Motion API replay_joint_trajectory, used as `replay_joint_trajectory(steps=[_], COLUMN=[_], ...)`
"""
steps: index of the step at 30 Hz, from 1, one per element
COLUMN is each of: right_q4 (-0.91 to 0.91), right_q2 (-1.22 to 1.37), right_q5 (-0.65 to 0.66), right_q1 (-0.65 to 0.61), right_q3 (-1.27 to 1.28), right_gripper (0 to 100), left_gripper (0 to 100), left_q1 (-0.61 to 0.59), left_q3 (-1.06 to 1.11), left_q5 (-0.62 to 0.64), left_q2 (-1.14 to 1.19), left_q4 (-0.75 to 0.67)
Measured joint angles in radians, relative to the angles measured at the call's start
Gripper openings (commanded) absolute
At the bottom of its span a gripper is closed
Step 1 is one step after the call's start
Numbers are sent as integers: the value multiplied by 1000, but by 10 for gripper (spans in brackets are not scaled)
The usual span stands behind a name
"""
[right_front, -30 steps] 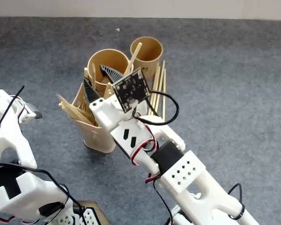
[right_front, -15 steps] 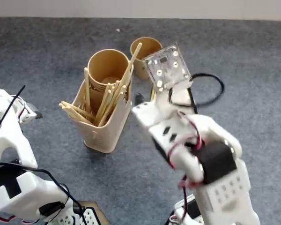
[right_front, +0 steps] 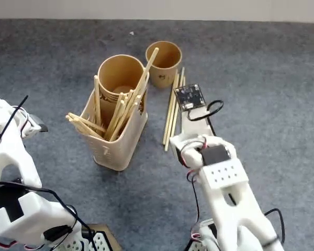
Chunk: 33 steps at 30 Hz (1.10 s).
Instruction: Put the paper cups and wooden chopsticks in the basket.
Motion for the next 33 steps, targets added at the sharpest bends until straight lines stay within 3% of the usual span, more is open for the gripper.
replay_joint_trajectory(steps=[15, 22, 33], right_q4=[-92, -161, -117], right_q2=[770, 835, 884], right_q5=[-28, -28, -28], right_q1=[2, 2, 34], right_q3=[-535, -548, -565], right_gripper=[159, 159, 159], left_gripper=[288, 288, 288], left_q1=[0, 0, 0], left_q3=[0, 0, 0], left_q5=[0, 0, 0], left_q2=[0, 0, 0], left_q4=[0, 0, 0])
